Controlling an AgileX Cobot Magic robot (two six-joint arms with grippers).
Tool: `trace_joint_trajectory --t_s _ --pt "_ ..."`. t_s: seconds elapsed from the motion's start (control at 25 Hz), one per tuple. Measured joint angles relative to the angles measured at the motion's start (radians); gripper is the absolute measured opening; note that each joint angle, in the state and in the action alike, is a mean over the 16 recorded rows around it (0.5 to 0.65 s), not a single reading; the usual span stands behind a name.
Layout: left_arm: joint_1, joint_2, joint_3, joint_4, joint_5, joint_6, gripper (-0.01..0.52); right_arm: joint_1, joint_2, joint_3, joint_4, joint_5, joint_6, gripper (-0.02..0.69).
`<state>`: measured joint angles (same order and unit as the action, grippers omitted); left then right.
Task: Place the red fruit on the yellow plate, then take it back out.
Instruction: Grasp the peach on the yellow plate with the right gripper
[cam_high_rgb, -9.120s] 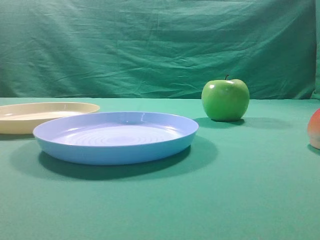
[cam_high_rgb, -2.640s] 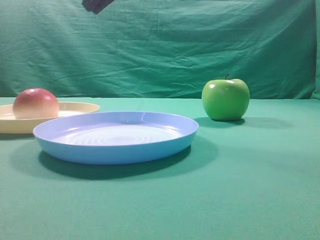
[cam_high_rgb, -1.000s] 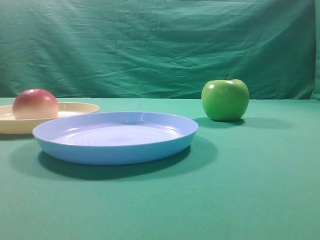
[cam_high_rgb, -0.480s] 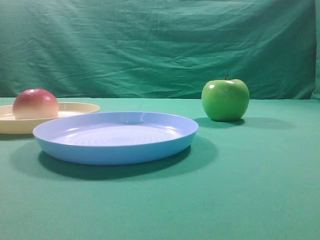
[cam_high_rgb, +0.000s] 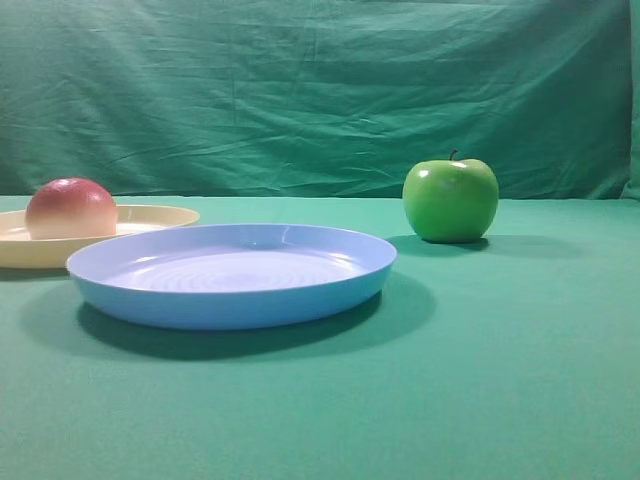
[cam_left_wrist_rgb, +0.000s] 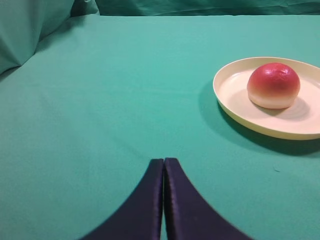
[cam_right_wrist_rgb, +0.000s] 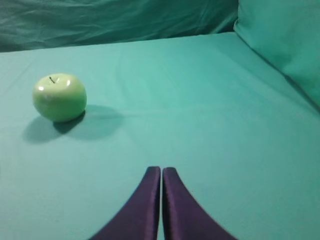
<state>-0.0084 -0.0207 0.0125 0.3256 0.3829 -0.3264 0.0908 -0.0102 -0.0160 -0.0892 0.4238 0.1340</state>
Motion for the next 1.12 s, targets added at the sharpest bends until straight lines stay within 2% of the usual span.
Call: trace_joint_trajectory --t_s 0.6,1.12 --pt "0.000 0.000 0.000 0.000 0.000 0.000 0.000 0.000 0.000 0.036 0.048 -0.027 -0.001 0.000" --pt "0.000 0.000 0.000 0.000 0.000 0.000 0.000 0.000 0.021 -0.024 0.180 -0.199 0.001 0.000"
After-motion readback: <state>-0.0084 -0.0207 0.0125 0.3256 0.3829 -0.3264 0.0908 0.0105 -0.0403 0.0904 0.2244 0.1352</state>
